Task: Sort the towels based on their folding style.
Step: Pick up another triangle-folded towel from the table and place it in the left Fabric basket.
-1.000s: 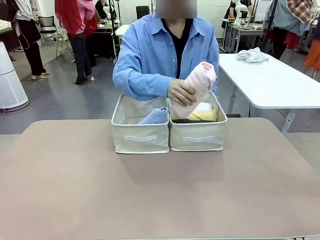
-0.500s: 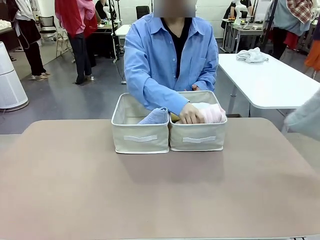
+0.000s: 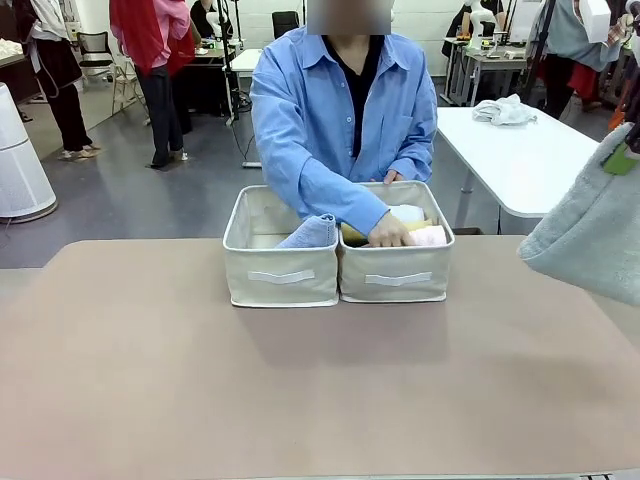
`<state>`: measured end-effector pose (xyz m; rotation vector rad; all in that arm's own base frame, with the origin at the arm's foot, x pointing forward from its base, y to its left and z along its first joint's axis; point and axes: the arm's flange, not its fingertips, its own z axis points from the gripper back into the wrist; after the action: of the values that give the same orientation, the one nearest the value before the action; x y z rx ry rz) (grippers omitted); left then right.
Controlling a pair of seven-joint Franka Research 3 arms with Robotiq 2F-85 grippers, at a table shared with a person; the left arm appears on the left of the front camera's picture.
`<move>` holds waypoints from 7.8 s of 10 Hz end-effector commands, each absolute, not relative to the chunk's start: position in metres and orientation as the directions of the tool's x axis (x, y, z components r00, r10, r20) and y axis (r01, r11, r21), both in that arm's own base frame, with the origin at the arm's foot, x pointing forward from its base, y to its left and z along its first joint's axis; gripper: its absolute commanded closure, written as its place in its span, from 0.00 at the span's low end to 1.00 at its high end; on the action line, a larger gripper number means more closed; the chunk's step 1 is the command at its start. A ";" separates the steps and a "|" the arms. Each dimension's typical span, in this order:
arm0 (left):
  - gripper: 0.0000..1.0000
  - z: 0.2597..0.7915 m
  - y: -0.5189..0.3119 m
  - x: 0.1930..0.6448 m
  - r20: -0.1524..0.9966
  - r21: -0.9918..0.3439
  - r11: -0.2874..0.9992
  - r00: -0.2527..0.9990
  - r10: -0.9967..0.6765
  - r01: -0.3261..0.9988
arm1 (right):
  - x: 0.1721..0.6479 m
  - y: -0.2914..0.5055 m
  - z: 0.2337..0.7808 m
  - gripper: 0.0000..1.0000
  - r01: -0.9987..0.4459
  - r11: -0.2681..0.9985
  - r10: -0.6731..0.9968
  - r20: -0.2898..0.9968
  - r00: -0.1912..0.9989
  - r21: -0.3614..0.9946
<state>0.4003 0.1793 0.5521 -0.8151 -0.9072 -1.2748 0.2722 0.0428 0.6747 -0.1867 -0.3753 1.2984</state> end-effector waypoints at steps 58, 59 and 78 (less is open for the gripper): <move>0.00 0.553 0.179 0.399 0.904 -0.003 0.119 0.054 -0.424 0.993 | 0.536 0.481 0.565 0.85 -0.915 -0.098 0.985 0.091 -0.145 -0.391; 0.00 0.553 0.179 0.399 0.904 -0.003 0.119 0.054 -0.424 0.993 | 0.540 0.484 0.556 0.85 -0.921 -0.103 0.988 0.070 -0.139 -0.377; 0.00 0.553 0.179 0.399 0.904 -0.003 0.119 0.054 -0.424 0.993 | 0.601 0.498 0.457 0.85 -0.975 0.027 0.988 0.155 -0.008 -0.220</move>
<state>0.4003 0.1791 0.5521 -0.8154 -0.9072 -1.2750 0.5904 0.4934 0.4567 -0.1041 -0.3353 1.5382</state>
